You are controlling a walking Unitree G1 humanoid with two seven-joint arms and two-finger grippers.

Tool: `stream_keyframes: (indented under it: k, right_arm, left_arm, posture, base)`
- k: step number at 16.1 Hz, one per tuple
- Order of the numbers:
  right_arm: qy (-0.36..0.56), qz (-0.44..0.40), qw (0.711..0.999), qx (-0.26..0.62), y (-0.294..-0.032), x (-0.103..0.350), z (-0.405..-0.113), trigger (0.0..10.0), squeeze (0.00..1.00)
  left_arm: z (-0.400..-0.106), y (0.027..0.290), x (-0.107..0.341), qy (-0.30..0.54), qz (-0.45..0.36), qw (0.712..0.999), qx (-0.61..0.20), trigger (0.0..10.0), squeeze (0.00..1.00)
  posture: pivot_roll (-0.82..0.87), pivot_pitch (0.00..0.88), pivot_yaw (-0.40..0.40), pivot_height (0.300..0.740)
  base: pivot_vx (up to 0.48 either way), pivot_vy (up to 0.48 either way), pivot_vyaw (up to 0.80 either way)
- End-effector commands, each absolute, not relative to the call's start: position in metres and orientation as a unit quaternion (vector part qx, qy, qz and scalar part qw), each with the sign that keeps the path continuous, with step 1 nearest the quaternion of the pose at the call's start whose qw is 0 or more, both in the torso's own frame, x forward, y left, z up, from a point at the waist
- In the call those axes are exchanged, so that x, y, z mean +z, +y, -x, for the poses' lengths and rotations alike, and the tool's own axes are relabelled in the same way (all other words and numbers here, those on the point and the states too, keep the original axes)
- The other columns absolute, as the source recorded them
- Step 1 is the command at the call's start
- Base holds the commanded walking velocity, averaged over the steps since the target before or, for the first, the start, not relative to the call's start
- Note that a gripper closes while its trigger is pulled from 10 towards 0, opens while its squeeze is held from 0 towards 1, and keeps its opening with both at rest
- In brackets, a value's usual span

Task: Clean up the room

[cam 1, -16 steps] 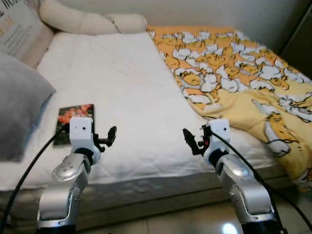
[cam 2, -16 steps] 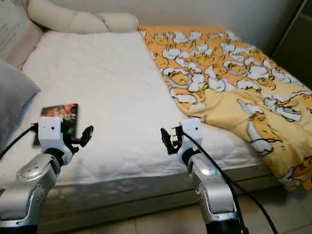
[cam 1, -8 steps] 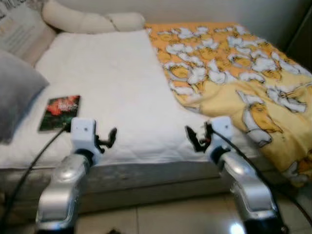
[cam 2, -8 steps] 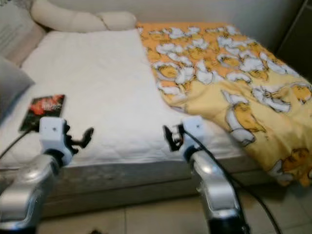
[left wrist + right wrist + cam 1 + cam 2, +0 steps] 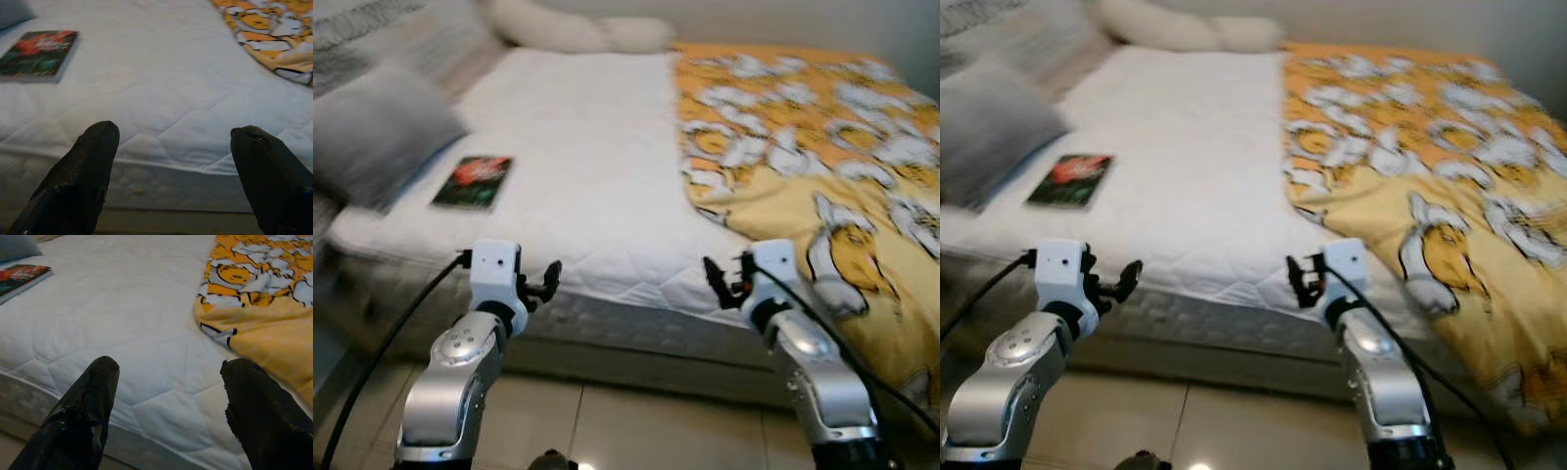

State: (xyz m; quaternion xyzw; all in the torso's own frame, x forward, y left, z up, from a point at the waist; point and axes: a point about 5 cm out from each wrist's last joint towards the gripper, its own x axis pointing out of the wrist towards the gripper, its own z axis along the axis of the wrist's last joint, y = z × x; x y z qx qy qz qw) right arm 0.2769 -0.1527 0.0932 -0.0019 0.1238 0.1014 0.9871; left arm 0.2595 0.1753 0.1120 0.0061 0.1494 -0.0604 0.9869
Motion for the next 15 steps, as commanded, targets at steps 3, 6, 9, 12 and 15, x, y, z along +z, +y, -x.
stream_keyframes:
  k: [3,6,9,12,15]
  right_arm:
    - [0.115,0.002,0.988,0.107,-0.1453,0.0974,-0.2782,10.0,0.00]
    - [0.116,-0.001,0.988,0.102,-0.1501,0.0977,-0.2789,10.0,0.00]
    - [0.117,0.000,0.988,0.103,-0.1495,0.0972,-0.2773,10.0,0.00]
    - [0.117,0.000,0.988,0.102,-0.1500,0.0984,-0.2784,10.0,0.00]
    - [0.124,-0.020,0.988,0.094,-0.1528,0.0943,-0.2760,10.0,0.00]
  left_arm:
    - [-0.2600,0.1797,0.1169,0.147,-0.011,0.987,-0.057,10.0,0.35]
    - [-0.2585,0.1775,0.1142,0.150,-0.015,0.987,-0.059,10.0,0.35]
    - [-0.2589,0.1780,0.1157,0.148,-0.013,0.987,-0.058,10.0,0.35]
    - [-0.2588,0.1786,0.1130,0.150,-0.011,0.987,-0.055,10.0,0.35]
    - [-0.2585,0.1826,0.1125,0.146,-0.020,0.988,-0.047,10.0,0.35]
  posture:
    - [-0.05,0.000,0.002,0.740]
    - [-0.03,0.000,-0.017,0.740]
    - [-0.05,0.000,-0.013,0.740]
    - [-0.05,0.000,-0.015,0.740]
    - [-0.06,0.000,-0.006,0.740]
  base:
    - [0.000,-0.351,0.80]
    - [0.000,-0.352,0.80]
    - [0.000,-0.346,0.80]
    - [0.000,-0.347,0.53]
    - [0.000,-0.346,0.00]
